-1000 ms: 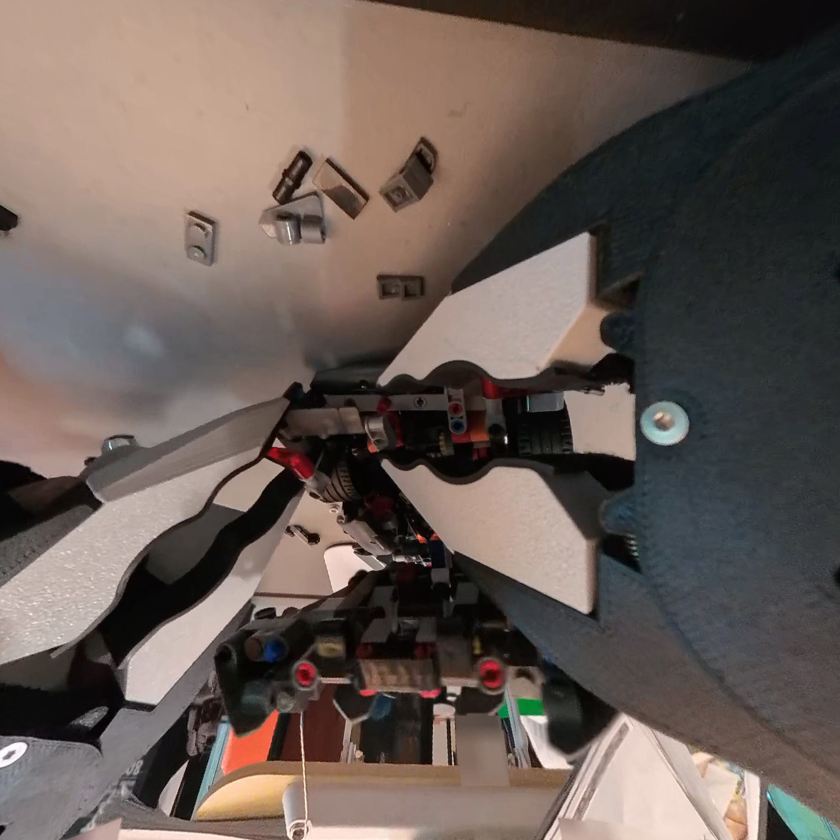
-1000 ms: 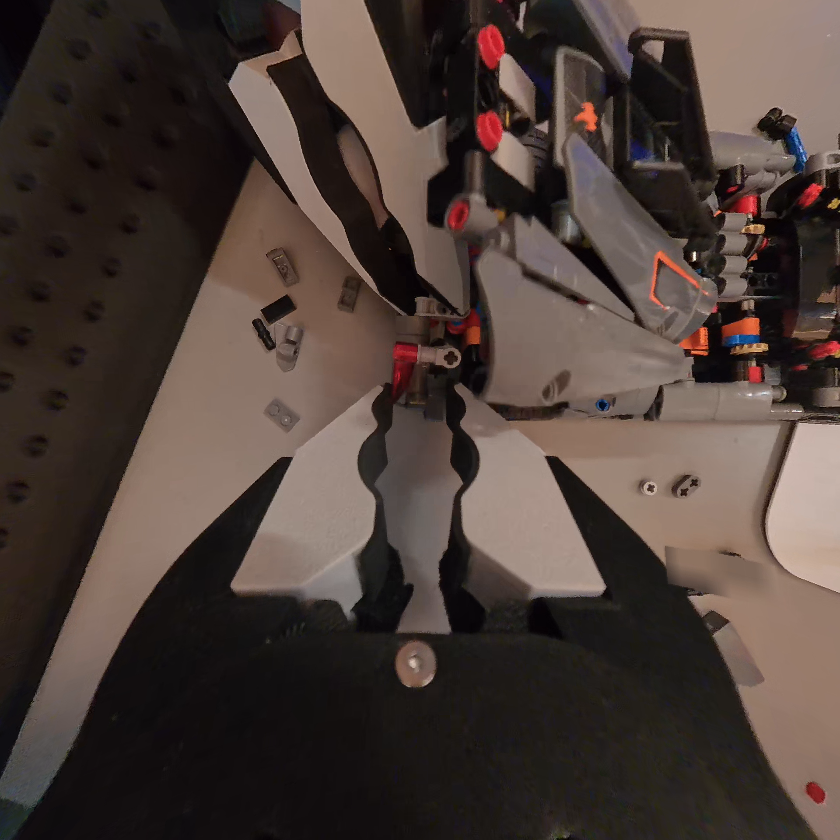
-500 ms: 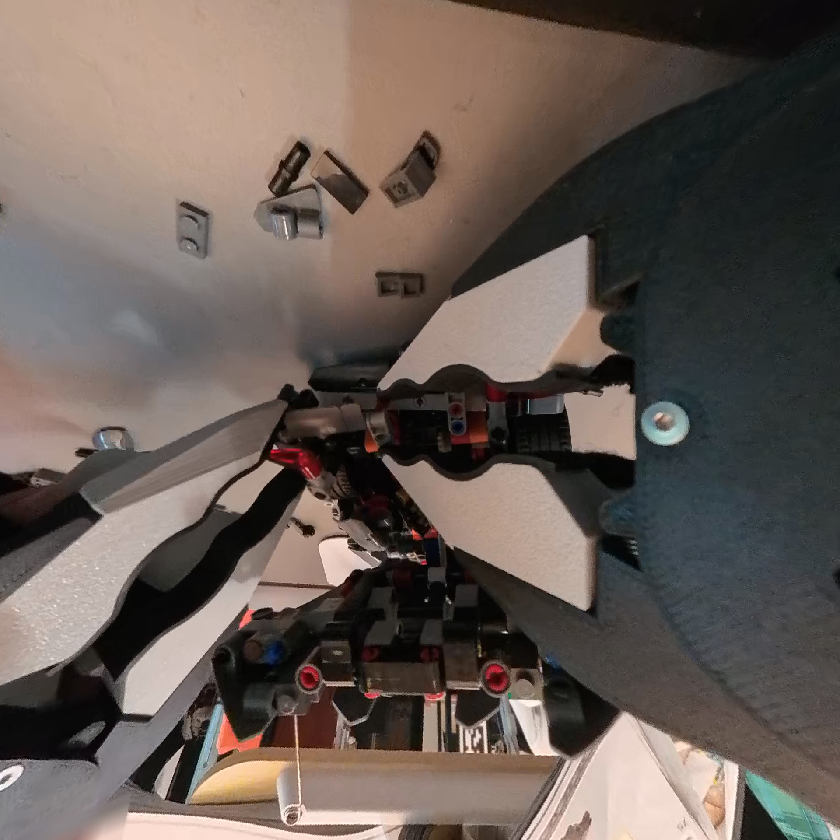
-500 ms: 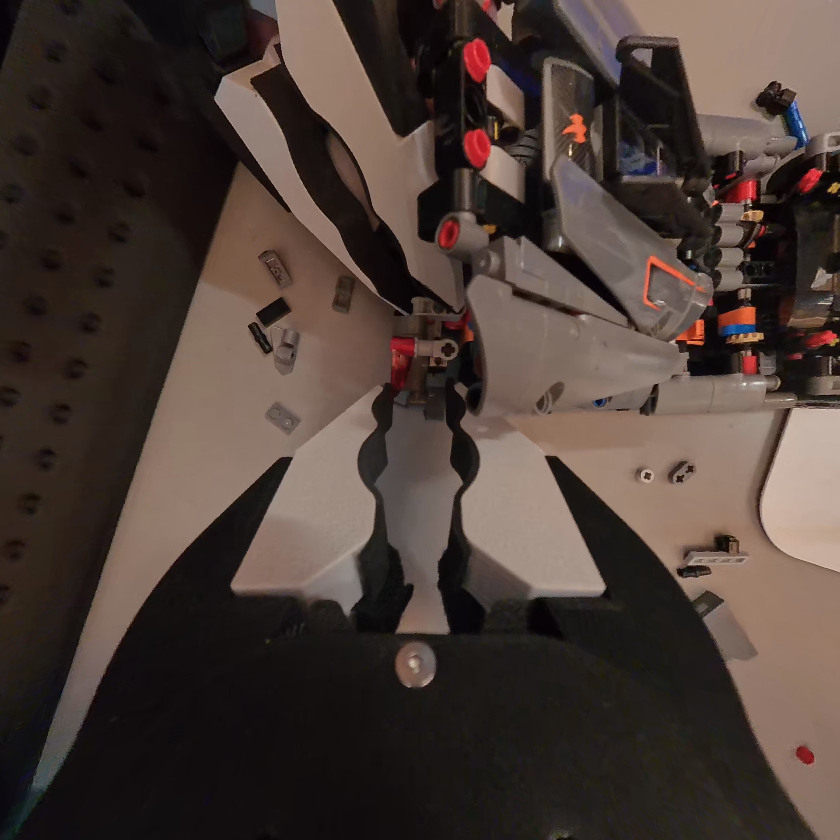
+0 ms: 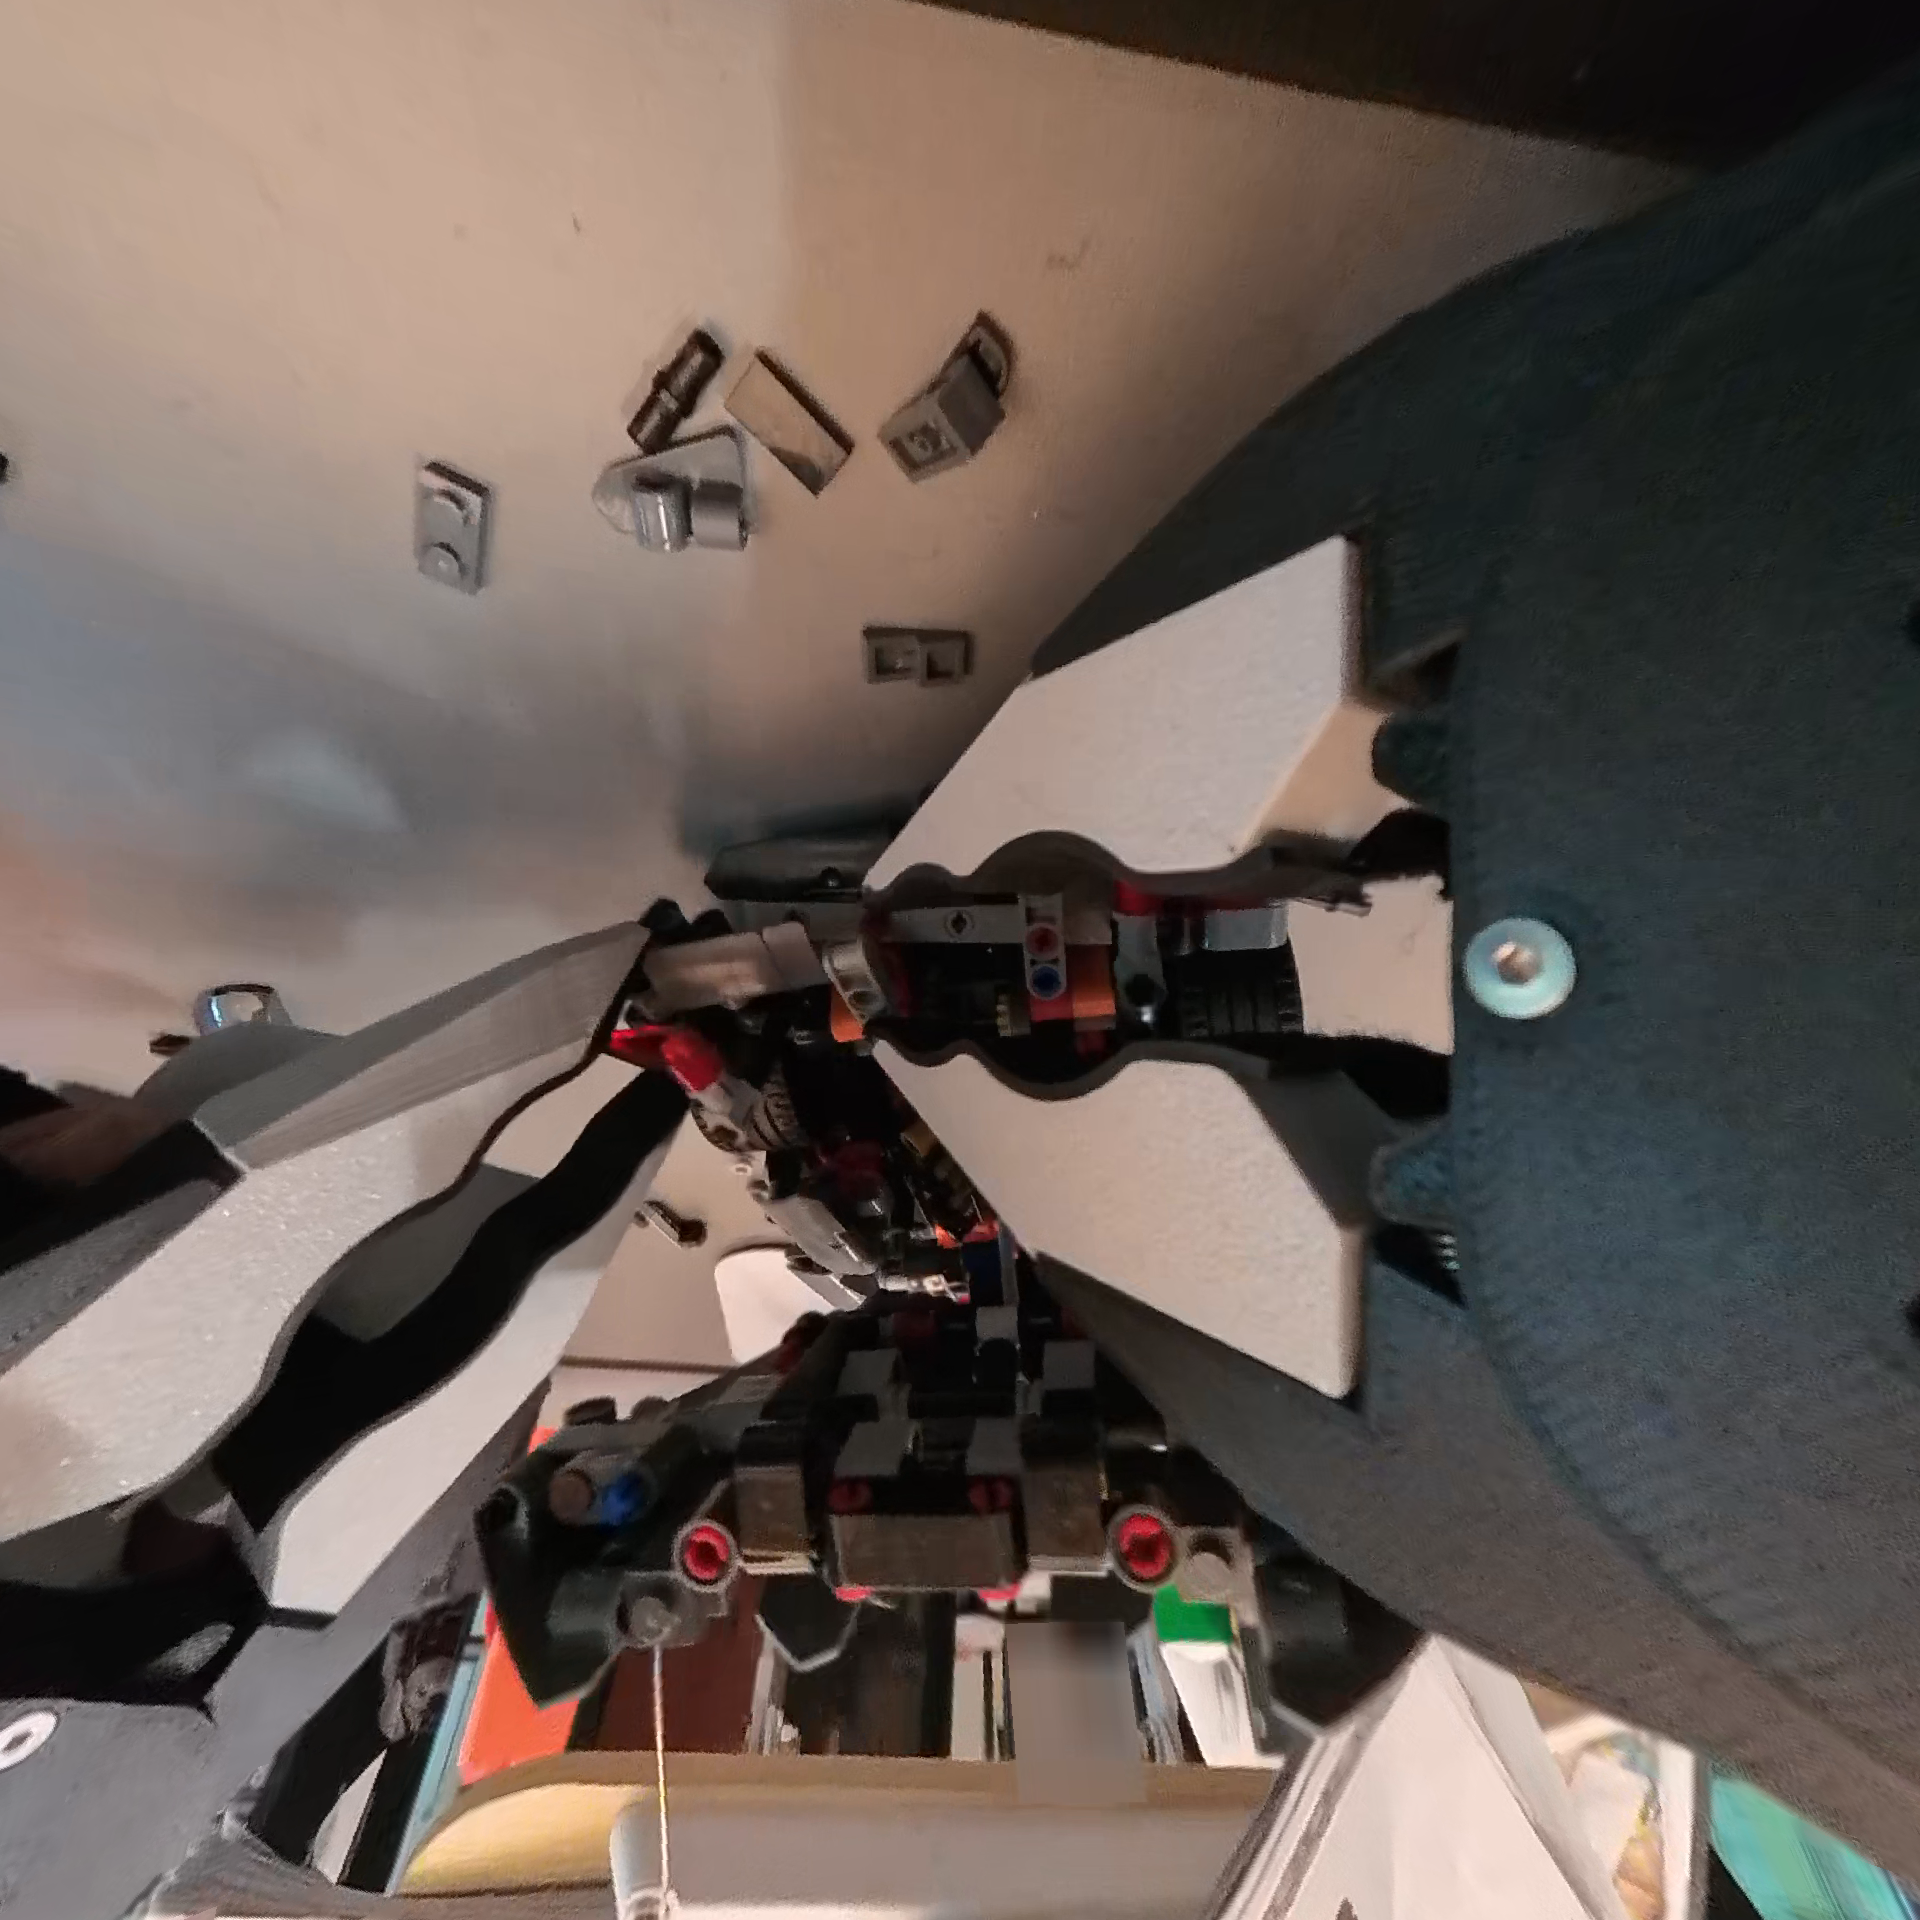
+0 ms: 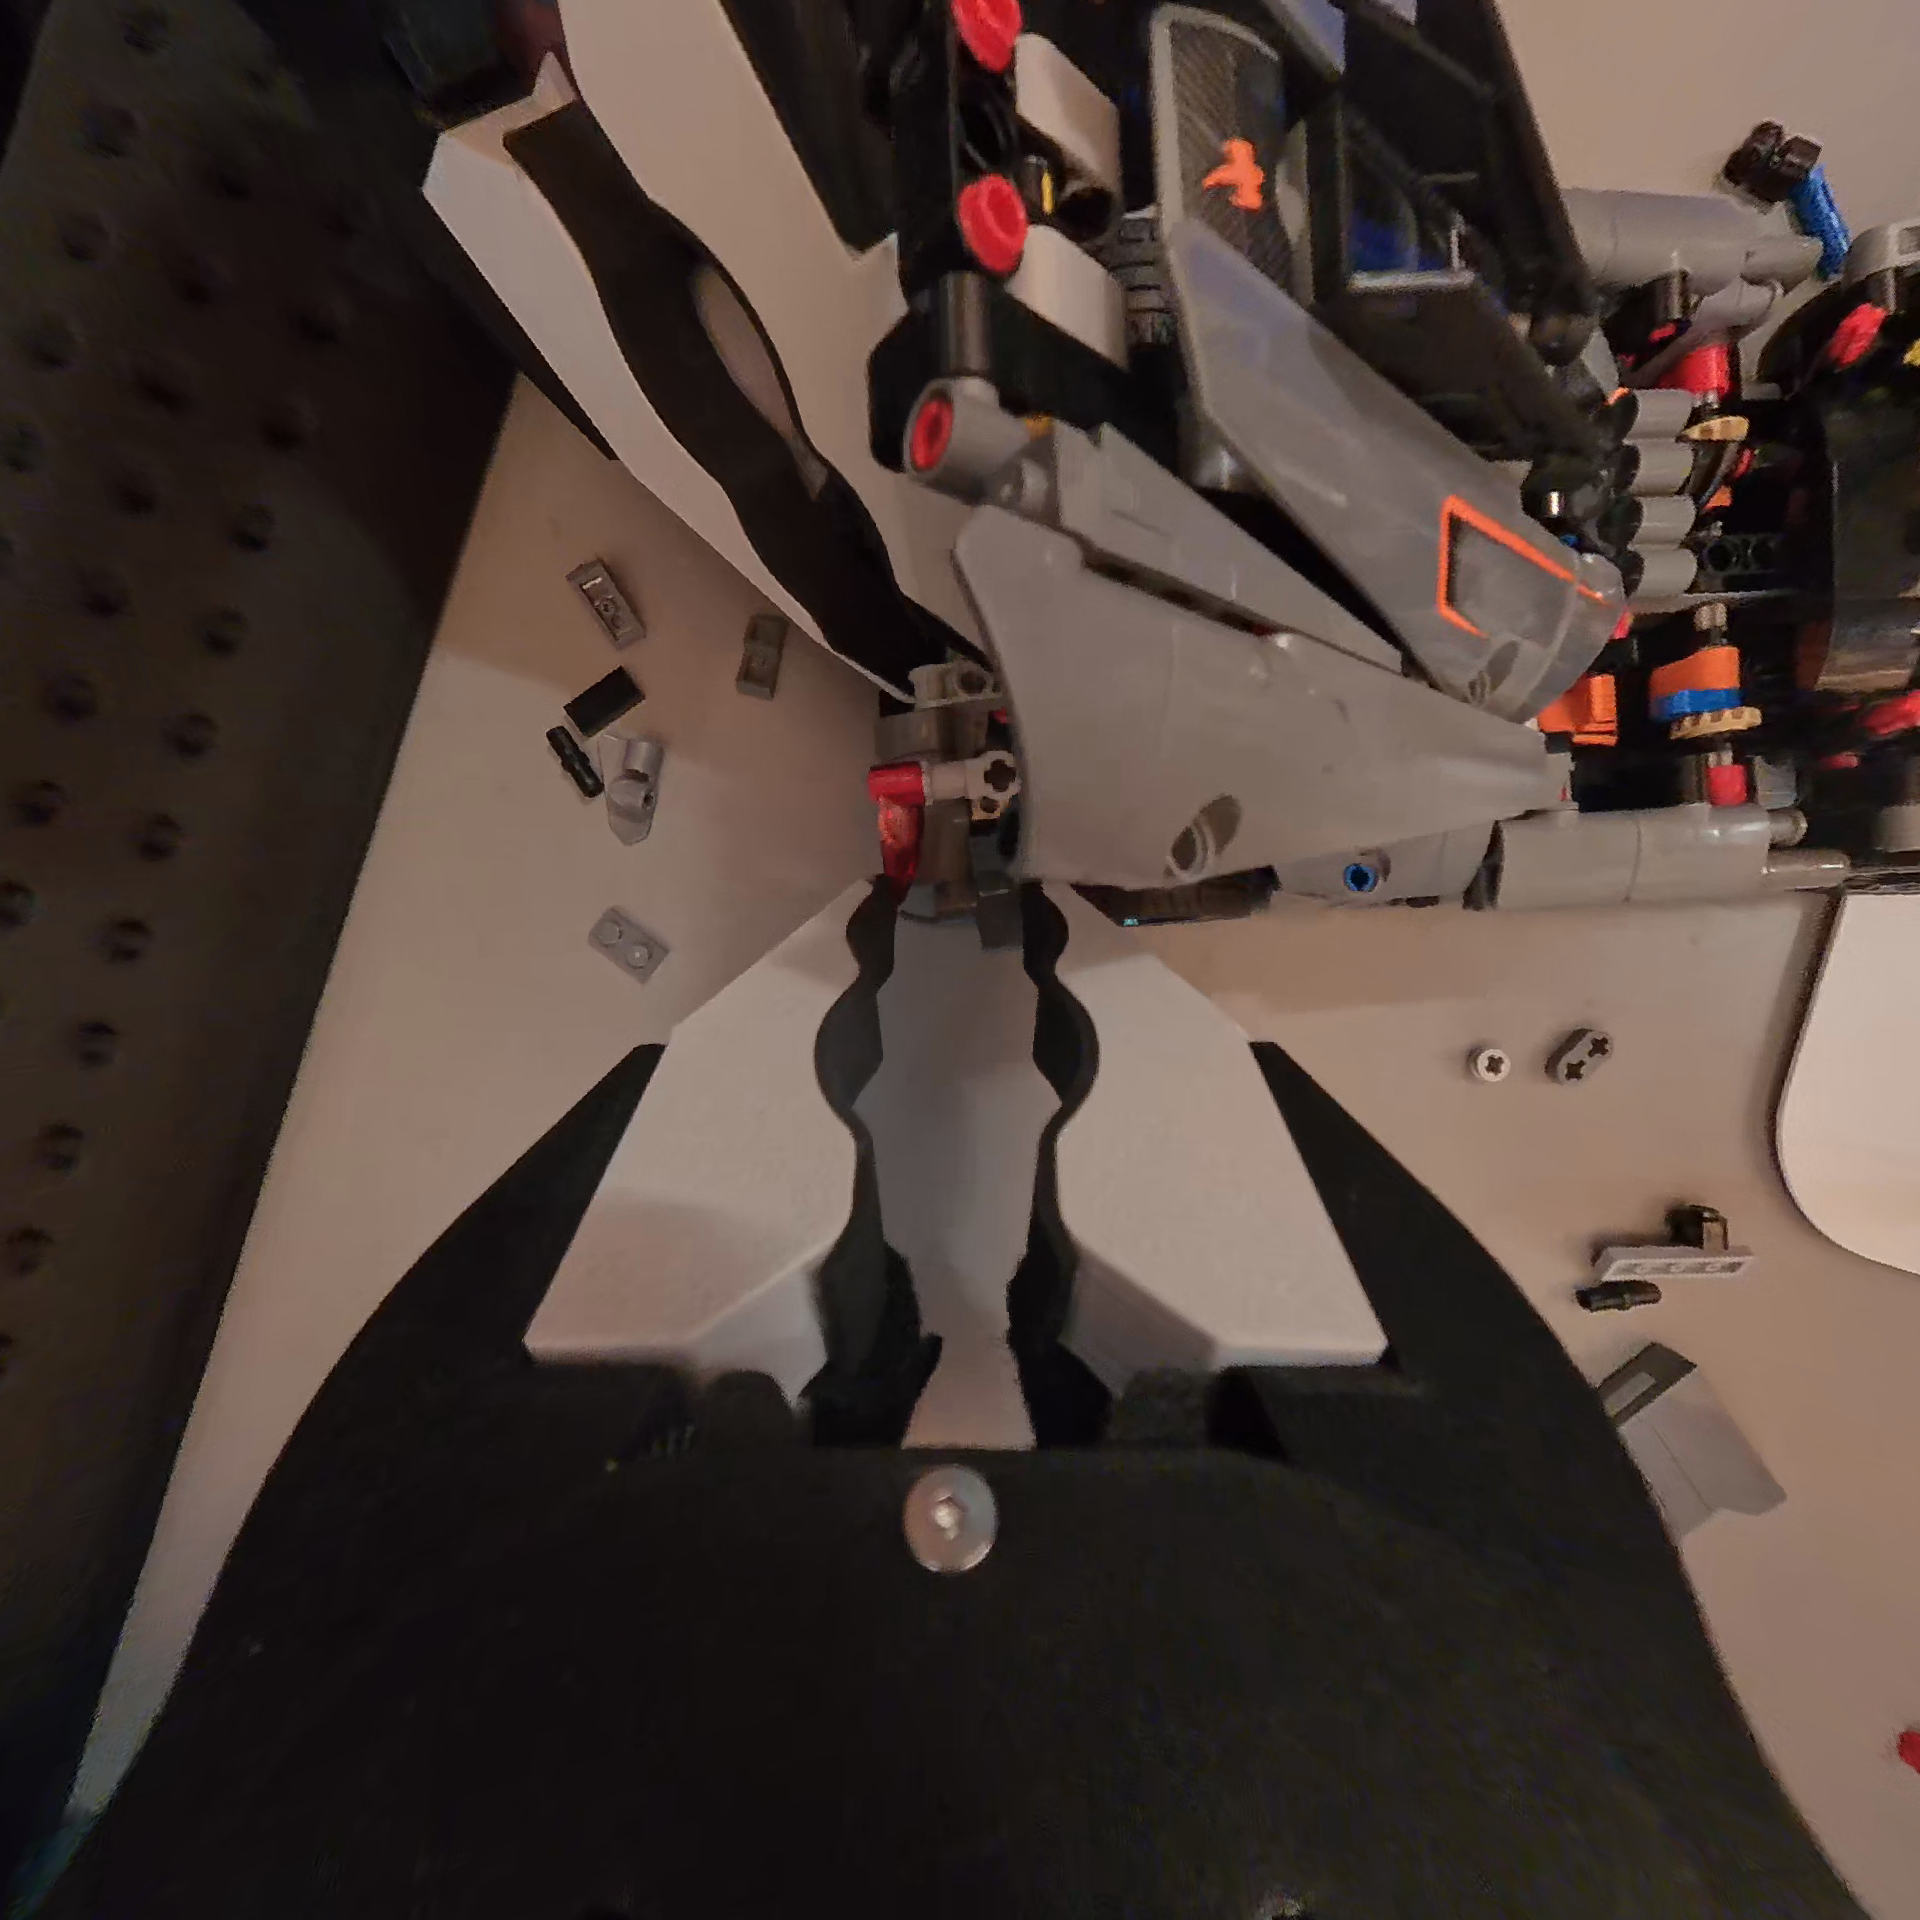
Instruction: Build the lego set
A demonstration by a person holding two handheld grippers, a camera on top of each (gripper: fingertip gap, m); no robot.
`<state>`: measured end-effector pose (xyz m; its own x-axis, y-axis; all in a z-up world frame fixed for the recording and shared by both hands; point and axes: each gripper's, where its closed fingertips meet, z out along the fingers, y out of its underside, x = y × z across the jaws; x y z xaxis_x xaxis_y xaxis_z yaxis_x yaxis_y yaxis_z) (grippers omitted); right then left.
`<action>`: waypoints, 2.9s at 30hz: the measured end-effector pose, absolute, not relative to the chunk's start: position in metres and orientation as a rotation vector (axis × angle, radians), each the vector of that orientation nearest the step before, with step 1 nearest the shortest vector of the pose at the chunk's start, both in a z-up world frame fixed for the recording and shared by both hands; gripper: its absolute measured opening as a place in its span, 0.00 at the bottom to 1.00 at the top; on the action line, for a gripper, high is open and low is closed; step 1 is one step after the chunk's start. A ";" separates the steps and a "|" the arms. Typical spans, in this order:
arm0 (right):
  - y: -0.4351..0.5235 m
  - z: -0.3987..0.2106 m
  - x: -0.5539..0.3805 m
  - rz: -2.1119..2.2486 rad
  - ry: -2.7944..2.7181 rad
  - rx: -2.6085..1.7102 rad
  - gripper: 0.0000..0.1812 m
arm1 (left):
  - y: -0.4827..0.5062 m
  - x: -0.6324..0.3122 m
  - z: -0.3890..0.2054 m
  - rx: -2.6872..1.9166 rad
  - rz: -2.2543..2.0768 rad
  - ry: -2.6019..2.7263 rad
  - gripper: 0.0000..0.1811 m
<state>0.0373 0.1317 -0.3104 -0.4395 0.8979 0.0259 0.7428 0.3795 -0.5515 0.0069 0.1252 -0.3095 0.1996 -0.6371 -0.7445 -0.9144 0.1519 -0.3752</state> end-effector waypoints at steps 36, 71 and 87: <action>0.134 -0.304 0.038 0.642 -2.314 -1.315 0.17 | 0.119 -0.001 -0.318 -1.620 0.462 1.525 0.23; 0.138 -0.317 0.007 0.252 -2.163 -0.973 0.22 | 0.125 -0.006 -0.320 -1.733 0.305 1.427 0.20; 0.138 -0.316 0.006 0.256 -2.148 -0.987 0.22 | 0.132 -0.013 -0.317 -1.731 0.355 1.401 0.29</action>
